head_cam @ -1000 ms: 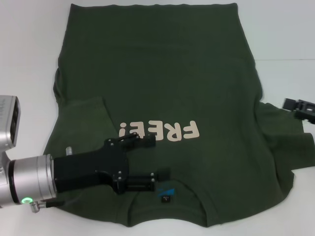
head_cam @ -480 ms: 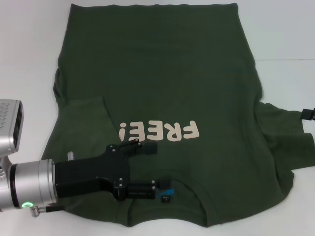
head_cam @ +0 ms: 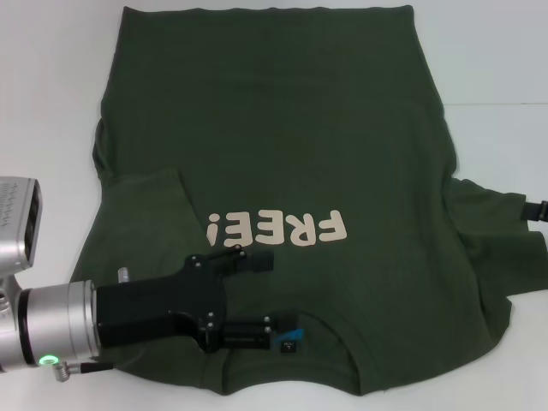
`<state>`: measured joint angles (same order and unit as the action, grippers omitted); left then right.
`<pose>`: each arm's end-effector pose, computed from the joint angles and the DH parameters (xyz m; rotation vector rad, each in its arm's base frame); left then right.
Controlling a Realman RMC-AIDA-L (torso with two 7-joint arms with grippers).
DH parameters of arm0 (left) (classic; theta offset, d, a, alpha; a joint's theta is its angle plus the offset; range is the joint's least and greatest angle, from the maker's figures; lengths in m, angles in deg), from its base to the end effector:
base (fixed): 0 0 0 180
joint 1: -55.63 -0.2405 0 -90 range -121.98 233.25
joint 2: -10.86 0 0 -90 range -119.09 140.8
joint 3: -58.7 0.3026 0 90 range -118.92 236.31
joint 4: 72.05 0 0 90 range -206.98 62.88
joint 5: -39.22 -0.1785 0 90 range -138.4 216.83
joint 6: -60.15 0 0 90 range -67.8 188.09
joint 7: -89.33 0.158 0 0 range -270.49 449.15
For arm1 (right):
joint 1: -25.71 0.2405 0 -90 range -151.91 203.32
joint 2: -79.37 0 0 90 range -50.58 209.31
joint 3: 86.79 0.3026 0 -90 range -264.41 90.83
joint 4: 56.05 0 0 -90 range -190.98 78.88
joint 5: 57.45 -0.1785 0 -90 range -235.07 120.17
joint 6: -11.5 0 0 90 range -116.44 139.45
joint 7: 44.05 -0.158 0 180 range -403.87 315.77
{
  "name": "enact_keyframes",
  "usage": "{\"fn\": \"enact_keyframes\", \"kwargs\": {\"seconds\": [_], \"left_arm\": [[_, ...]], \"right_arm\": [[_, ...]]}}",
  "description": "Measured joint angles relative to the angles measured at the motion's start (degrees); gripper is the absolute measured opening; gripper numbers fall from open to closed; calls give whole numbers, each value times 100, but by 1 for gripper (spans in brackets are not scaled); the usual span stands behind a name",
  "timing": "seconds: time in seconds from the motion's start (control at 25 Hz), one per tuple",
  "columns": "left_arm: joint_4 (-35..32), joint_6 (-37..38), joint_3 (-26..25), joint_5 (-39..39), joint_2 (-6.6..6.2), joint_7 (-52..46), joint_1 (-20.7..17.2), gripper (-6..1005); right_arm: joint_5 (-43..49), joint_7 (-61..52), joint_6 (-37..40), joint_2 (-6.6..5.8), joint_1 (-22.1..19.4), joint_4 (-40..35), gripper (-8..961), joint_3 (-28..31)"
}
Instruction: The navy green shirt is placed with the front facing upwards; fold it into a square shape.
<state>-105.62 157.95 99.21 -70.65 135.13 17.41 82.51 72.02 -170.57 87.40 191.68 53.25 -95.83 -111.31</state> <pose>-0.2463 0.2813 -0.0725 -2.7927 -0.5821 -1.0282 0.3772 0.3480 0.0471 -1.9132 1.6935 0.5784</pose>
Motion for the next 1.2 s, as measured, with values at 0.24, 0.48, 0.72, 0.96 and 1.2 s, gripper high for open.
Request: {"fn": "enact_keyframes", "kwargs": {"seconds": [0.24,0.48,0.72,0.96,1.2], "left_arm": [[32,-4,0,0,0,2,8,946],[35,-14,-12,-8,0,3,-11,946],[35,-16,-50,-9,0,3,-31,946],[35,-54,-60,-9,0,3,-40,946],[35,-59,-61,-9,0,0,-42,946]], "right_arm": [[-11,179,-313,57,-10,289,905,0],[-32,293,-515,107,36,426,893,0],[-101,390,-591,180,90,468,876,70],[-296,566,-787,186,104,740,859,72],[-666,686,-793,192,27,791,503,80]]}}
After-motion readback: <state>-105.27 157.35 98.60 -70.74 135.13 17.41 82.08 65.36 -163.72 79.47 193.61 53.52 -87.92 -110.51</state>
